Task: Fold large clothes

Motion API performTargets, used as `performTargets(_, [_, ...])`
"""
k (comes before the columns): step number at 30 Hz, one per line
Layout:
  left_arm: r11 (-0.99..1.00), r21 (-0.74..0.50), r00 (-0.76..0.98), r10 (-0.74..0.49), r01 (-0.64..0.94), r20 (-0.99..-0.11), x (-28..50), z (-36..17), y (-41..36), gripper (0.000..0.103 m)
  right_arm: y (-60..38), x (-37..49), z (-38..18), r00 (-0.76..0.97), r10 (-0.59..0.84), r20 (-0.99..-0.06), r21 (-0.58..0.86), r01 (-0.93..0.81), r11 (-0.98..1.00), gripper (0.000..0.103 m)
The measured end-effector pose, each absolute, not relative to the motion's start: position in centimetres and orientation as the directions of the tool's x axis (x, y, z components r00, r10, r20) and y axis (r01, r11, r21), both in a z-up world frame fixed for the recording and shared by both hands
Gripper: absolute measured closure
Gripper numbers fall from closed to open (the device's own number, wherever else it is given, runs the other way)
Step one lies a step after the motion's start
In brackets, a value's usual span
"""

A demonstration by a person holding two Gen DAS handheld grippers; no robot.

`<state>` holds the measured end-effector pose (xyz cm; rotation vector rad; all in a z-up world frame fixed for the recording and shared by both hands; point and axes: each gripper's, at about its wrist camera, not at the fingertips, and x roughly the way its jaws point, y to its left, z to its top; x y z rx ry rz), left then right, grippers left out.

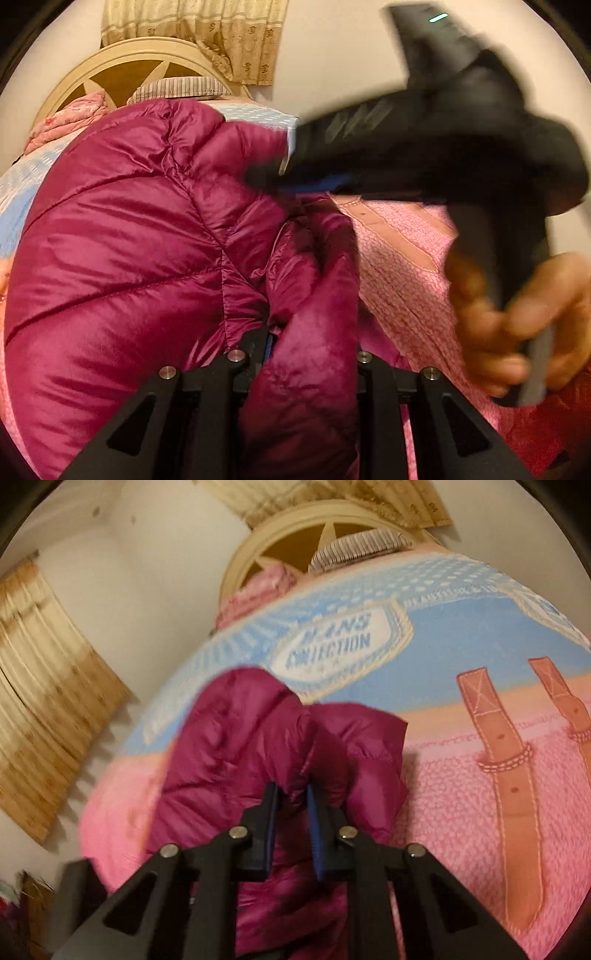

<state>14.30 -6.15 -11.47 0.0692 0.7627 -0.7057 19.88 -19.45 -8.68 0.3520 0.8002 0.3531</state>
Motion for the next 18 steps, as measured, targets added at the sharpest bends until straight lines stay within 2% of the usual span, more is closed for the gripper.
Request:
performTargets(3, [0.754, -0.165, 0.490, -0.559, 0.635, -0.669, 13.9, -10.8, -5.6, 0.079, -19.4, 20.5, -10.7, 0.614, 0.402, -0.679, 0.407, -0.140, 0.902, 0.087])
performTargets(8, [0.709, -0.127, 0.465, -0.575, 0.693, -0.673, 11.9, -8.9, -3.6, 0.071, -20.2, 20.4, -13.2, 0.599, 0.413, -0.686, 0.424, -0.134, 0.896, 0.089])
performTargets(9, [0.704, -0.111, 0.466, -0.570, 0.701, -0.676, 11.5, -8.7, -3.2, 0.068, -20.1, 20.4, -13.4, 0.599, 0.409, -0.688, 0.415, -0.138, 0.899, 0.089])
performTargets(10, [0.702, -0.100, 0.469, -0.568, 0.705, -0.676, 11.1, -8.5, -2.6, 0.058, -20.1, 20.5, -13.5, 0.598, 0.410, -0.688, 0.413, -0.142, 0.900, 0.089])
performTargets(12, [0.687, -0.121, 0.464, -0.599, 0.716, -0.652, 10.2, -7.6, -0.7, 0.050, -20.0, 20.3, -13.7, 0.602, 0.407, -0.687, 0.405, -0.147, 0.902, 0.089])
performTargets(15, [0.684, -0.195, 0.468, -0.652, 0.703, -0.596, 10.3, -5.7, 2.7, 0.048, -20.3, 19.8, -14.1, 0.610, 0.419, -0.673, 0.423, -0.147, 0.894, 0.089])
performTargets(18, [0.764, -0.199, 0.565, -0.601, 0.614, -0.565, 13.2, -3.9, 4.5, 0.044, -20.4, 19.5, -14.1, 0.611, 0.424, -0.669, 0.433, -0.144, 0.890, 0.089])
